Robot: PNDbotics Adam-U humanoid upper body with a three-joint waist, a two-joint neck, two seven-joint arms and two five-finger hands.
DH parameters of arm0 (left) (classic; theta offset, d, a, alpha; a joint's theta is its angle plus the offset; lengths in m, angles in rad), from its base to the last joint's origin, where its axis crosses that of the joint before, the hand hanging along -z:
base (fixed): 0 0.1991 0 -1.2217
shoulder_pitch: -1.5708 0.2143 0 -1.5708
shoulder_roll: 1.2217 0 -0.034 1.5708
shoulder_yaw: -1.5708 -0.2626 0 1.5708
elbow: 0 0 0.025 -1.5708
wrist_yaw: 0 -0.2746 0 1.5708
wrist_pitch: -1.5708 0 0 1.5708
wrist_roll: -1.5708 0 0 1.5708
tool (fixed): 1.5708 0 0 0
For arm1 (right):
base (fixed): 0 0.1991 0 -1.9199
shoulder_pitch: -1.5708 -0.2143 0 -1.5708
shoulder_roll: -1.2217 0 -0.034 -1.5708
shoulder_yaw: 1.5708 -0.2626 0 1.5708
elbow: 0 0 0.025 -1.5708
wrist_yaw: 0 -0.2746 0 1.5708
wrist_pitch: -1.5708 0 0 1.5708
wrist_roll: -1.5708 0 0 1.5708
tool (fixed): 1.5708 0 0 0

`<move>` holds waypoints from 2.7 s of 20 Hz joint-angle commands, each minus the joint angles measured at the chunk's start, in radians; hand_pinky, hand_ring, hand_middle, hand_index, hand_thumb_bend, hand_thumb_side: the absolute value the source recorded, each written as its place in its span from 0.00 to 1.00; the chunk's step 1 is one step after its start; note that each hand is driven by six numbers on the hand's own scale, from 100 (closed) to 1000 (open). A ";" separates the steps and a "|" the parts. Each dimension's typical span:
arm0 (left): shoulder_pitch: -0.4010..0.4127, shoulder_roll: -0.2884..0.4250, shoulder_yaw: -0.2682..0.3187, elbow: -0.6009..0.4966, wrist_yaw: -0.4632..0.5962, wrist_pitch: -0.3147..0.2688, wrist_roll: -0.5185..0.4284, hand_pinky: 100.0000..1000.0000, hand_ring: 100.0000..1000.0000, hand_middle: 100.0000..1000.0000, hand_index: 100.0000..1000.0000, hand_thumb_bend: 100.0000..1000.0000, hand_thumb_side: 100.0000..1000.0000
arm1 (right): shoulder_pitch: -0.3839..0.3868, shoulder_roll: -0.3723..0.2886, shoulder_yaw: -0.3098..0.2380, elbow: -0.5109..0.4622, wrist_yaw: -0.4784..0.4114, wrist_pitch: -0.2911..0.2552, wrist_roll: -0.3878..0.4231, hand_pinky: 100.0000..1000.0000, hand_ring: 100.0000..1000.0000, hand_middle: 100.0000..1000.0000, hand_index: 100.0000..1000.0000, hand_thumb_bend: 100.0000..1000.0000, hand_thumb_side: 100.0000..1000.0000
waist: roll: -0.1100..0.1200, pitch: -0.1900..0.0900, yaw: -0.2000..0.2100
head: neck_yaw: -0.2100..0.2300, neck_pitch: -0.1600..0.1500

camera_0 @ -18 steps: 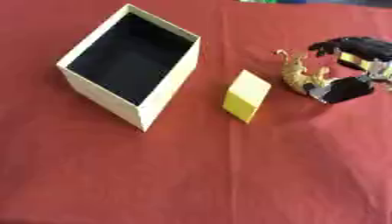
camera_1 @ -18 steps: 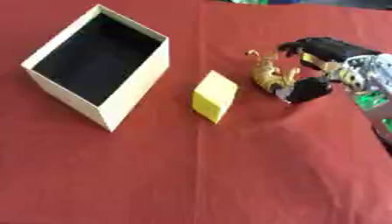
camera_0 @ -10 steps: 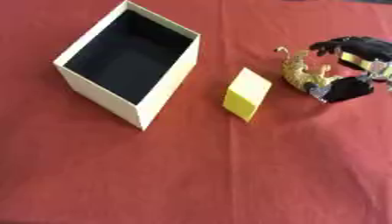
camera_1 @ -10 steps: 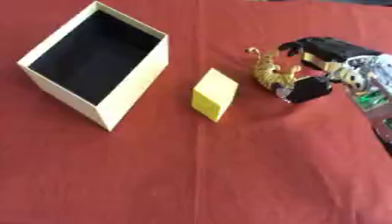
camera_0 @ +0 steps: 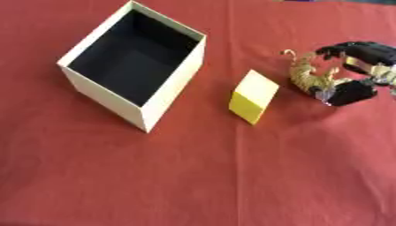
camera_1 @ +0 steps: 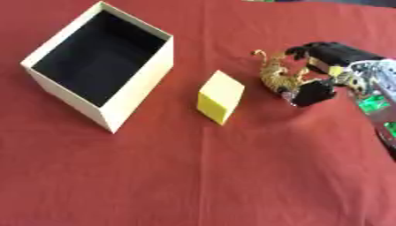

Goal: Pick up objects on the table and place them in the box.

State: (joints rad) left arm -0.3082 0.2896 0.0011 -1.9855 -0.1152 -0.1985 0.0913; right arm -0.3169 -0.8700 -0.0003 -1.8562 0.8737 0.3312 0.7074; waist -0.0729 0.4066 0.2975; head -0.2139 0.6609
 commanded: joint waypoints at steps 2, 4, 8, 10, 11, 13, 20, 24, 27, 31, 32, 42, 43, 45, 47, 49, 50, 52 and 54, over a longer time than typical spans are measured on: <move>-0.008 0.009 0.004 -0.015 -0.002 -0.002 -0.004 0.61 0.84 0.83 0.79 0.00 0.84 | -0.015 -0.014 -0.003 0.014 0.025 0.005 0.002 0.91 0.95 0.87 1.00 0.16 0.40 | 0.002 -0.018 0.004 | -0.003 -0.015; -0.008 0.008 0.003 -0.015 -0.001 -0.002 -0.005 0.61 0.84 0.83 0.79 0.01 0.84 | -0.017 -0.013 -0.001 0.021 0.036 0.007 0.004 0.92 0.95 0.88 1.00 0.16 0.41 | 0.000 -0.018 0.005 | -0.005 -0.016; -0.009 0.008 0.003 -0.015 0.000 -0.001 -0.007 0.61 0.84 0.83 0.79 0.01 0.83 | -0.017 -0.010 0.004 0.032 0.051 0.008 0.016 0.92 0.96 0.88 1.00 0.16 0.41 | -0.003 -0.018 0.006 | -0.007 -0.018; -0.009 0.008 0.003 -0.015 0.000 -0.001 -0.007 0.61 0.84 0.83 0.79 0.01 0.83 | -0.016 -0.009 0.005 0.033 0.058 0.008 0.020 0.92 0.96 0.88 1.00 0.16 0.41 | -0.004 -0.019 0.007 | -0.008 -0.020; -0.009 0.008 0.003 -0.015 0.000 -0.001 -0.007 0.61 0.84 0.83 0.79 0.01 0.83 | -0.015 -0.008 0.005 0.032 0.060 0.009 0.021 0.92 0.96 0.88 1.00 0.16 0.40 | -0.005 -0.020 0.007 | -0.009 -0.020; -0.008 0.008 0.003 -0.015 0.000 0.000 -0.007 0.61 0.84 0.84 0.79 0.01 0.84 | -0.015 -0.008 0.005 0.031 0.064 0.009 0.023 0.92 0.96 0.88 0.99 0.15 0.41 | -0.006 -0.021 0.007 | -0.010 -0.021; -0.007 0.007 0.003 -0.015 0.000 0.001 -0.009 0.61 0.84 0.84 0.79 0.01 0.84 | -0.024 -0.007 0.015 0.028 0.062 0.001 0.038 0.91 0.95 0.85 0.96 0.08 0.44 | -0.010 -0.022 0.009 | -0.017 -0.021; -0.006 0.007 0.003 -0.015 0.000 0.002 -0.011 0.61 0.84 0.84 0.79 0.01 0.84 | -0.025 -0.007 0.017 0.022 0.040 -0.007 0.028 0.90 0.93 0.76 0.93 0.03 0.45 | -0.012 -0.023 0.009 | -0.017 -0.019; -0.006 0.007 0.003 -0.015 0.000 0.003 -0.014 0.61 0.84 0.84 0.79 0.01 0.84 | -0.027 -0.007 0.018 0.019 0.024 -0.011 0.020 0.89 0.92 0.70 0.90 0.00 0.45 | -0.014 -0.025 0.009 | -0.016 -0.019; -0.006 0.006 0.004 -0.015 0.000 0.003 -0.016 0.61 0.84 0.84 0.79 0.01 0.84 | -0.027 -0.008 0.021 0.024 0.011 -0.015 0.017 0.89 0.92 0.68 0.89 0.00 0.44 | -0.015 -0.026 0.010 | -0.016 -0.021; -0.006 0.006 0.004 -0.015 0.000 0.003 -0.017 0.61 0.84 0.84 0.79 0.01 0.84 | -0.027 -0.007 0.022 0.026 0.011 -0.015 0.018 0.89 0.92 0.68 0.87 0.00 0.44 | -0.015 -0.027 0.011 | -0.017 -0.021; -0.004 0.003 0.004 -0.015 -0.002 0.001 -0.027 0.61 0.84 0.84 0.79 0.01 0.84 | -0.025 -0.002 0.033 0.049 0.002 -0.032 0.035 0.89 0.92 0.69 0.87 0.09 0.43 | -0.015 -0.025 0.015 | -0.020 -0.019; -0.003 0.003 0.004 -0.015 -0.002 0.001 -0.027 0.61 0.84 0.84 0.79 0.01 0.84 | -0.025 -0.002 0.034 0.052 0.002 -0.035 0.039 0.89 0.92 0.69 0.87 0.10 0.44 | -0.015 -0.025 0.016 | -0.020 -0.018; -0.004 0.003 0.003 -0.015 -0.002 0.000 -0.029 0.61 0.84 0.84 0.79 0.01 0.84 | -0.027 -0.001 0.037 0.058 0.005 -0.040 0.045 0.89 0.92 0.68 0.87 0.14 0.43 | -0.015 -0.024 0.017 | -0.021 -0.018; -0.004 0.003 0.003 -0.015 -0.001 0.000 -0.030 0.61 0.85 0.84 0.79 0.01 0.84 | -0.030 0.001 0.040 0.065 0.010 -0.044 0.050 0.89 0.91 0.65 0.86 0.15 0.43 | -0.015 -0.025 0.018 | -0.022 -0.018; -0.004 0.002 0.003 -0.015 -0.001 0.001 -0.032 0.61 0.85 0.84 0.79 0.01 0.84 | -0.032 0.004 0.042 0.072 0.014 -0.043 0.049 0.89 0.91 0.59 0.83 0.15 0.43 | -0.016 -0.025 0.019 | -0.022 -0.020; -0.004 0.002 0.003 -0.015 -0.001 0.001 -0.033 0.61 0.85 0.84 0.79 0.01 0.84 | -0.033 0.005 0.042 0.075 0.016 -0.040 0.046 0.88 0.90 0.57 0.82 0.13 0.44 | -0.016 -0.025 0.019 | -0.022 -0.020; -0.004 0.002 0.004 -0.015 -0.001 0.001 -0.034 0.61 0.85 0.84 0.79 0.01 0.84 | -0.034 0.007 0.042 0.080 0.019 -0.033 0.037 0.88 0.89 0.51 0.78 0.08 0.45 | -0.016 -0.026 0.020 | -0.022 -0.021; -0.003 0.002 0.004 -0.015 -0.001 0.002 -0.035 0.61 0.85 0.84 0.79 0.01 0.84 | -0.035 0.008 0.043 0.079 0.018 -0.027 0.027 0.88 0.89 0.49 0.77 0.06 0.45 | -0.016 -0.026 0.021 | -0.022 -0.021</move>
State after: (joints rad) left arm -0.3080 0.2810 0.0003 -1.9855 -0.1151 -0.1957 0.0594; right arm -0.3463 -0.8466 0.0444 -1.7810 0.8872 0.3005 0.7392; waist -0.0932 0.4035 0.3174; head -0.2330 0.6485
